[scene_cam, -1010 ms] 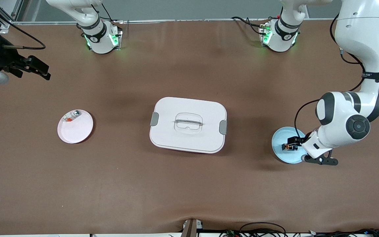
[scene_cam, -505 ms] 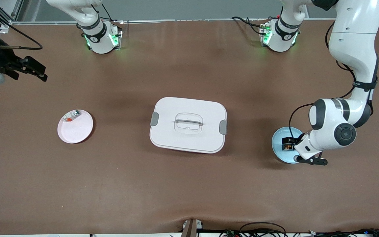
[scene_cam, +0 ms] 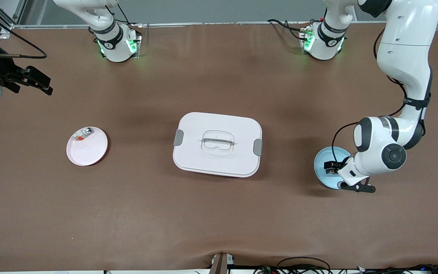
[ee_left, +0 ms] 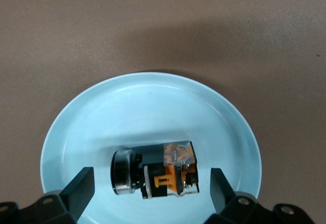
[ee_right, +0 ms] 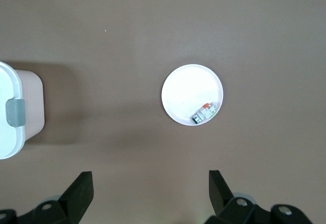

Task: Transfer orange switch to right arm and place
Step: 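Lower the left gripper over the orange switch on the blue plate, then close the left gripper on the orange switch and lift it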

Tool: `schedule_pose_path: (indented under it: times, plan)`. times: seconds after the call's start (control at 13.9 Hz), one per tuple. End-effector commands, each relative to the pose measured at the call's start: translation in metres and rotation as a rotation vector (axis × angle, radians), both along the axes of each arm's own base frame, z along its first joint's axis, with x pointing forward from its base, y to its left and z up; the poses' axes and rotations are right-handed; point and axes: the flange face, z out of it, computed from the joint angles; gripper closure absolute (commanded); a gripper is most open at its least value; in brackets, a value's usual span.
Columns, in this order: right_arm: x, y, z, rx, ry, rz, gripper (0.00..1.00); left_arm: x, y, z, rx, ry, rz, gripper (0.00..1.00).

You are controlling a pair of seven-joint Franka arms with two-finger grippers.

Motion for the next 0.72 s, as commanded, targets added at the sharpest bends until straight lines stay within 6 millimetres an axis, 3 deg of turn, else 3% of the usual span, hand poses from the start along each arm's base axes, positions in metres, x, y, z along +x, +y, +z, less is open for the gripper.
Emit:
schedule_pose_path:
  times: [0.0,0.51,0.58,0.65]
  plan:
    - [-0.0005,-0.0026,0.0017,-0.006,-0.019,0.031,0.0,0.0003,-0.002,-0.0098,-0.013,-0.011,-0.007,0.0]
    - [-0.0009,-0.0103,-0.0029,0.005,-0.017,0.028,0.0,0.0001,-0.0028,-0.0184,-0.013,-0.023,0.009,0.0]
    - [-0.0015,-0.0103,-0.003,0.005,-0.015,0.028,0.0,0.0001,-0.0028,-0.0184,-0.013,-0.023,0.009,0.09]
    - [-0.0015,-0.0111,-0.003,0.005,-0.015,0.026,0.0,-0.0001,-0.0028,-0.0194,-0.011,-0.022,0.008,0.31]
